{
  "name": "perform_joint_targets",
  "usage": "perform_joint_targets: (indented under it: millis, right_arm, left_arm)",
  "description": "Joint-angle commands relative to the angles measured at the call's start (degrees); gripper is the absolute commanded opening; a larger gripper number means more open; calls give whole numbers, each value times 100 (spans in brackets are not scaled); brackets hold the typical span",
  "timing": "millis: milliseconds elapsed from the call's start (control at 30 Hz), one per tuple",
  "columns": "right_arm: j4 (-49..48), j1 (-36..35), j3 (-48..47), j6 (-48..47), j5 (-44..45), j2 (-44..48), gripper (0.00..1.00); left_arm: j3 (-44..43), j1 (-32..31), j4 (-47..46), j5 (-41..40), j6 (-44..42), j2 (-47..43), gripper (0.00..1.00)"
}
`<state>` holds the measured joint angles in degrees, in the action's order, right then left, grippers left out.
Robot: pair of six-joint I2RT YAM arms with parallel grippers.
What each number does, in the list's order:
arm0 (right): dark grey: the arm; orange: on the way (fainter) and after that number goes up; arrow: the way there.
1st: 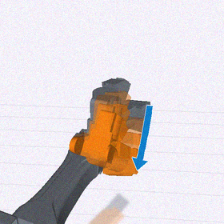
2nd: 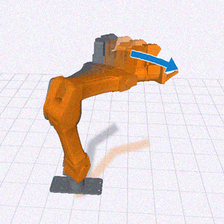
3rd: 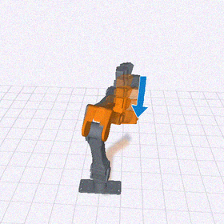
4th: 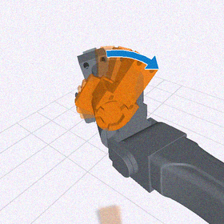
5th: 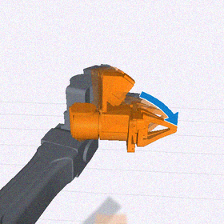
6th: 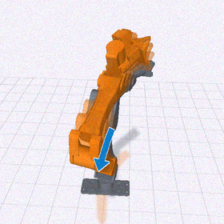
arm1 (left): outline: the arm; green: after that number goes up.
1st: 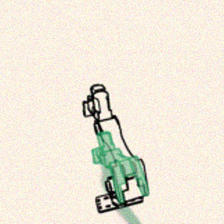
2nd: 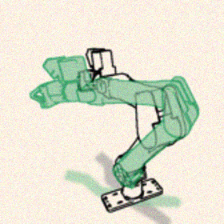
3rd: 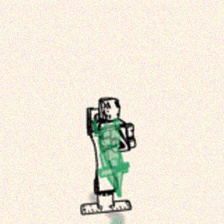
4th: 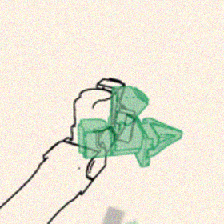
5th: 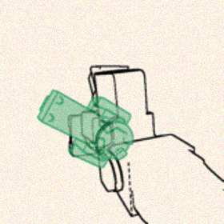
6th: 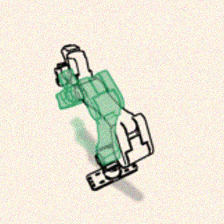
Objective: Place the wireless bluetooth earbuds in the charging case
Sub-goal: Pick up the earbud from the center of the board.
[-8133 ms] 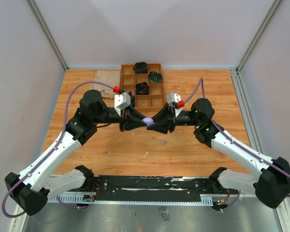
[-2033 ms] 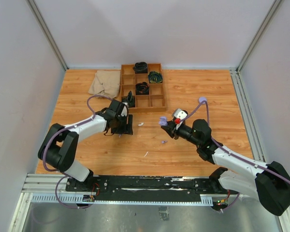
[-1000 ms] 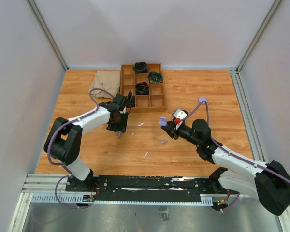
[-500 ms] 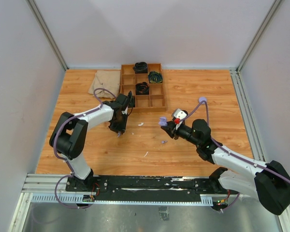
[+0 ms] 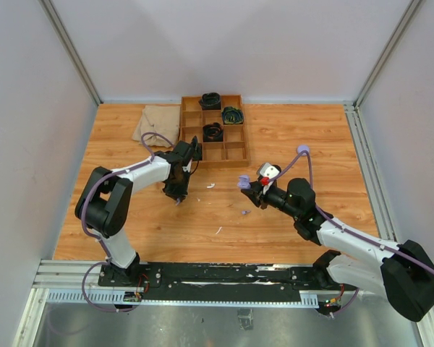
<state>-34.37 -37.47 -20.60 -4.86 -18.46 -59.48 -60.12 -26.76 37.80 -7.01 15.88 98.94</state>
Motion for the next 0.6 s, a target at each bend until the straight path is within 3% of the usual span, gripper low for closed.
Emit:
perform_joint_targets:
  millis: [0, 233, 567]
  right_arm:
    - [-35, 61, -67, -103, -34, 70, 11]
    - [-14, 63, -76, -94, -75, 99, 11]
    - [-4, 54, -221, -138, -299, 46, 11]
  left_arm:
    - [-81, 42, -106, 10, -67, 100, 30]
    - [16, 74, -196, 67, -104, -55, 23]
    - [225, 45, -664, 535, 7, -1297, 15]
